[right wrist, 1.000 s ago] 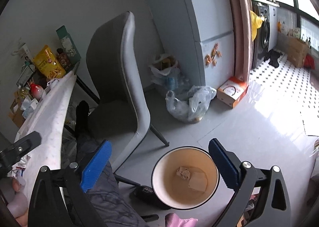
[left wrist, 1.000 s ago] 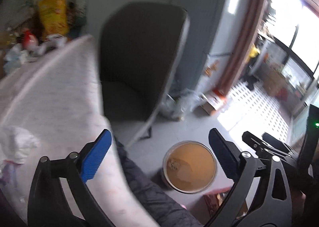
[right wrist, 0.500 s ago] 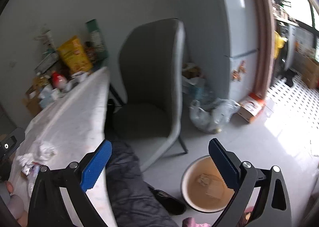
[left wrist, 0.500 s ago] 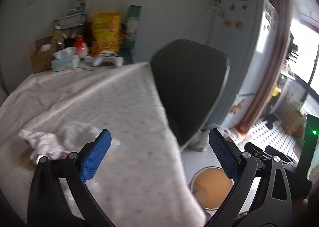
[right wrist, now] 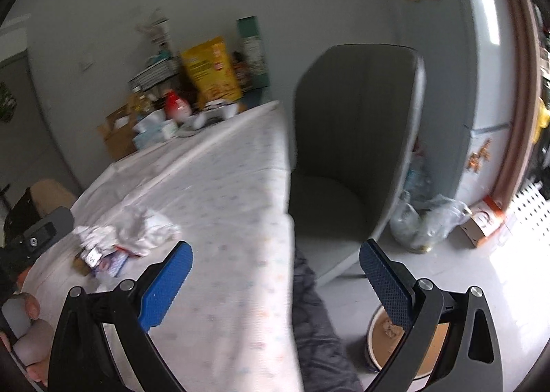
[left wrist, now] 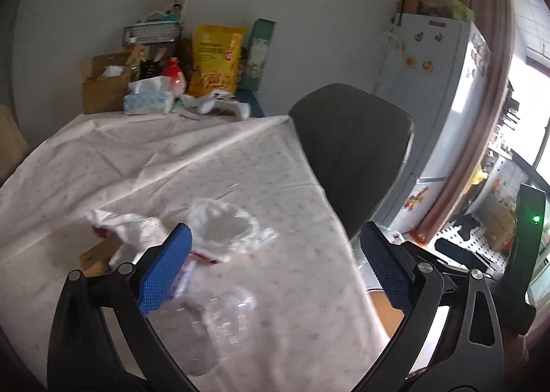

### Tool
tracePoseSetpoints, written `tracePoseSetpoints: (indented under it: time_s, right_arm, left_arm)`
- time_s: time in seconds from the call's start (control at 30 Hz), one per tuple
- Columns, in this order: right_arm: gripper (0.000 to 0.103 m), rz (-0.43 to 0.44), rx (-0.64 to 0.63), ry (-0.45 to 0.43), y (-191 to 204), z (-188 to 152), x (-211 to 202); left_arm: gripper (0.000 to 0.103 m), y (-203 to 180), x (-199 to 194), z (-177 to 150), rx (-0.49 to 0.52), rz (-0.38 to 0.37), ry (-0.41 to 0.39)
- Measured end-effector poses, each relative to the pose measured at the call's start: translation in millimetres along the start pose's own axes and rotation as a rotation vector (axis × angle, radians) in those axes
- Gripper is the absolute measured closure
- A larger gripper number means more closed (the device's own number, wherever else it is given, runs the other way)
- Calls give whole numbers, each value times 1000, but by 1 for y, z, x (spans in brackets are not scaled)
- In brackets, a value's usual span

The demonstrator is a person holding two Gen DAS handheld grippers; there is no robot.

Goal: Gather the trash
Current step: 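Move both tools back over the table trash, then grasp the small cardboard box with the left gripper while the right gripper grasps white tissue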

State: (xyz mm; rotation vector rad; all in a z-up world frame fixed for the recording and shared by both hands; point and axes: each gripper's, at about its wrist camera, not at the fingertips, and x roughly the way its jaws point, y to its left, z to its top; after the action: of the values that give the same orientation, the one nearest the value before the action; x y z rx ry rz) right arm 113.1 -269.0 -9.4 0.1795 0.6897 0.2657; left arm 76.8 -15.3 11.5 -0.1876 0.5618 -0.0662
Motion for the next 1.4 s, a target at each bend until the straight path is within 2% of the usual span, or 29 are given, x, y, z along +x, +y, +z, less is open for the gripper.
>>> tracePoseSetpoints:
  time_s: [0.17,0.43,0.6,0.67,0.77,1.03,1.1,1.13,1.17,1.27,1.4]
  right_arm:
    - [8,40,-35,25,31,0,15]
    - [8,132,-94,77,78,1,36]
    - [8,177,-135,96,101,3,47]
    - [8,188,-151,105,110,4,52]
    - [8,209,-168,116,120,4,58]
    - [11,239,-175,152,128,3,75]
    - [13,240,-177,161,128,4,81]
    - [15,238,-179,168,127,5,84]
    - [15,238,-178,174,127,6,87]
    - [19,241,-165,196,125,8,99]
    - [21,241,-168,206,129,9,110]
  left_arm:
    - [6,43,-4,-3,-60,67,3]
    - [7,125,-8,-17,-188,121,35]
    - [16,162,-5,-28,-225,148,69]
    - [24,168,0,-32,-229,151,93]
    - [30,175,9,-39,-227,150,138]
    - [30,177,38,-43,-200,163,213]
    - [31,178,40,-40,-207,157,208]
    - [38,177,41,-39,-203,148,204]
    - [50,177,42,-39,-199,141,209]
    - [71,177,43,-40,-210,115,232]
    - [74,179,31,-42,-236,95,211]
